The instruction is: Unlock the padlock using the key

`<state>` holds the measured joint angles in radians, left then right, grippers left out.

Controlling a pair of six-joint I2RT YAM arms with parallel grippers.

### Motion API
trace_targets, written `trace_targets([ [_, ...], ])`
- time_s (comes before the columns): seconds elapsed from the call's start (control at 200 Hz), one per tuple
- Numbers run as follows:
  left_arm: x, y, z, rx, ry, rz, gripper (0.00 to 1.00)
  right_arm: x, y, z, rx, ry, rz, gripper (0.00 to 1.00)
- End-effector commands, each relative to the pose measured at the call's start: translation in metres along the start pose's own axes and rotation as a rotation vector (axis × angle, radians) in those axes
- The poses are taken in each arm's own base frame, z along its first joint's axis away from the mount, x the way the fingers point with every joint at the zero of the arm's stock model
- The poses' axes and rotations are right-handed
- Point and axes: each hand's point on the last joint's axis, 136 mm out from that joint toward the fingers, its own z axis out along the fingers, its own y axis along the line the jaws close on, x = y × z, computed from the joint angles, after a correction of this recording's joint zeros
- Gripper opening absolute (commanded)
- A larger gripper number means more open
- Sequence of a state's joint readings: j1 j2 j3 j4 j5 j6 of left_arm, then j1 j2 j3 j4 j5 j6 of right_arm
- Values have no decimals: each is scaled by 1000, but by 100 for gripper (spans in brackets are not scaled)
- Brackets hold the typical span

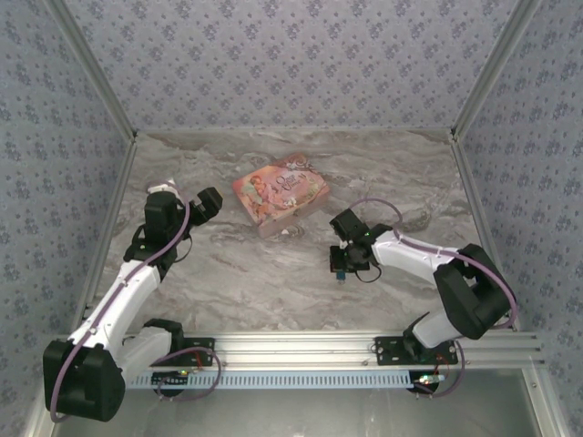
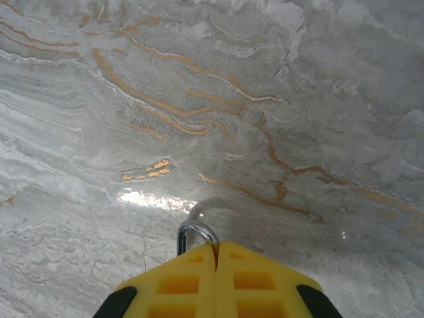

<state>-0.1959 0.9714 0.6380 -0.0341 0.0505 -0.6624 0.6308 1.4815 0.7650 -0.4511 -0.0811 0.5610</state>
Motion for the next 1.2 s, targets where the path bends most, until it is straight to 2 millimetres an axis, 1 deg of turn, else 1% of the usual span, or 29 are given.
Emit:
trace_targets([
  [0.0,-7,1,0,-9,-21,3,100,2,-5,4,22,6,16,2],
  [0.12,-7,2,0,-11,-21,4,99,1,-6,4,24,3,16,3],
  [0.285,-7,1,0,-9,-22,4,99,0,-5,3,22,1,14,6],
  [0.5,-8,2,0,-12,-23,8,99,-2,-4,1,20,-13,6,19],
  [0.68,-9,1,0,-12,-25,12,100,-11,-1,-11,9,-65,-8,26],
  [0.805,-9,1,-1,-11,-25,12,99,-21,-1,-26,13,-132,-23,32],
  [0.904,-10,0,-1,-11,-27,13,100,-32,-3,-44,19,-202,-37,34],
  [1.039,-10,1,-1,-12,-27,14,99,-49,-10,-74,38,-308,-42,36],
  [1.194,-10,1,-1,-14,-26,13,99,-67,-17,-118,28,-479,-44,40],
])
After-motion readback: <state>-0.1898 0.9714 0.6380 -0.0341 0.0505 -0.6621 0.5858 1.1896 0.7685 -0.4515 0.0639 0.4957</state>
